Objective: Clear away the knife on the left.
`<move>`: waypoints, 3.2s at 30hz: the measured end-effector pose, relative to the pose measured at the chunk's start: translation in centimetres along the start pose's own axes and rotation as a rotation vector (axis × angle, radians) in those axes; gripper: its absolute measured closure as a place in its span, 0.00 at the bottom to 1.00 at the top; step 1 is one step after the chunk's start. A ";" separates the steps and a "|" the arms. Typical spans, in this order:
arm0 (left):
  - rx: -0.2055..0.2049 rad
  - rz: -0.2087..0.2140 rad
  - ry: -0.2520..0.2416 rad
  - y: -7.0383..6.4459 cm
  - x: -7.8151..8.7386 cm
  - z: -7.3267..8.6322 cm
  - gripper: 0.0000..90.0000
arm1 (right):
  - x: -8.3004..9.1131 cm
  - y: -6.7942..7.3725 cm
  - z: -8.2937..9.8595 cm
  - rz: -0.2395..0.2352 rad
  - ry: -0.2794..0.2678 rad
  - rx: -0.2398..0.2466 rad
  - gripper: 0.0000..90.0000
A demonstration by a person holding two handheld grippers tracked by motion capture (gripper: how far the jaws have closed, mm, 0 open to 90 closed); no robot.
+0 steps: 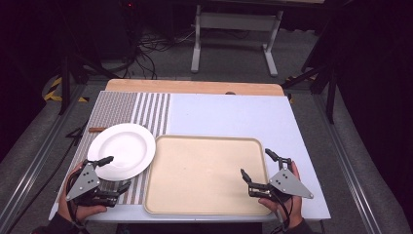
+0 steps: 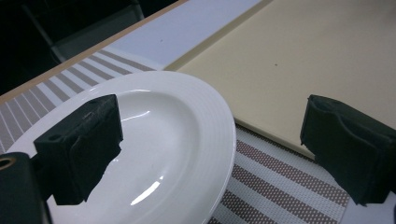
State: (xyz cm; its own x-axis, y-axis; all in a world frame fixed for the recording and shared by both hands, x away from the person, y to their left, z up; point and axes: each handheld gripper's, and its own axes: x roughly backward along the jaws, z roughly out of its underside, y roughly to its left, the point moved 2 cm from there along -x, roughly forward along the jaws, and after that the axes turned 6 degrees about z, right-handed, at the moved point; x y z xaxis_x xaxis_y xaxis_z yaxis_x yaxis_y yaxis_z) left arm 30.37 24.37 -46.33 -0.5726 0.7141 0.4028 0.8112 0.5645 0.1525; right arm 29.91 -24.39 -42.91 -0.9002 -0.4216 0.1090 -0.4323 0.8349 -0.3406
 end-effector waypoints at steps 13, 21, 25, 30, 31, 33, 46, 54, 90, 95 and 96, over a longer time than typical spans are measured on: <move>-0.005 -0.015 0.025 -0.2 1.4 0.5 0.07 | 0.4 0.1 -0.6 0.009 -0.010 -0.005 0.08; -0.004 -0.078 0.104 1.5 3.3 1.8 0.05 | 0.2 -0.3 -0.3 0.010 -0.011 -0.007 0.08; 0.014 -0.112 0.133 2.4 4.3 3.0 0.08 | 0.2 -0.7 -0.2 0.021 -0.011 -0.009 0.08; 0.043 -0.160 0.259 3.8 4.4 5.3 0.10 | 0.1 -1.0 -0.1 0.059 0.012 0.017 0.10; 0.056 -0.161 0.275 4.1 4.2 5.6 0.12 | 0.1 -1.0 -0.1 0.063 0.016 0.020 0.10; 0.093 -0.149 0.280 4.5 4.1 5.9 0.15 | 0.1 -1.0 0.0 0.065 0.020 0.021 0.10; 0.184 -0.004 0.361 5.7 3.3 6.6 0.27 | -0.3 -1.2 0.5 0.045 0.045 0.004 0.13; 0.144 0.065 0.382 5.0 3.7 6.2 0.58 | -0.3 -1.4 0.7 0.027 0.044 -0.016 0.14; 0.043 0.136 0.300 2.6 3.4 6.2 0.86 | -0.6 -1.4 1.0 -0.046 0.064 -0.097 0.14; 0.016 0.127 0.289 1.5 3.7 5.9 0.86 | -0.6 -1.4 1.1 -0.050 0.070 -0.096 0.14; 0.011 0.129 0.285 1.4 3.7 5.8 0.86 | -0.6 -1.3 1.0 -0.051 0.071 -0.097 0.14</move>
State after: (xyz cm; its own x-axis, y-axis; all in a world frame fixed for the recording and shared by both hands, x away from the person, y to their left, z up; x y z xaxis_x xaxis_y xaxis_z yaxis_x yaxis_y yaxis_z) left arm 28.67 30.24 -49.88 -0.4071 0.6360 0.6556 0.8730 0.4819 0.0746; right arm 31.12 -25.62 -43.50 -0.8770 -0.4411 0.1908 -0.4775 0.8447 -0.2418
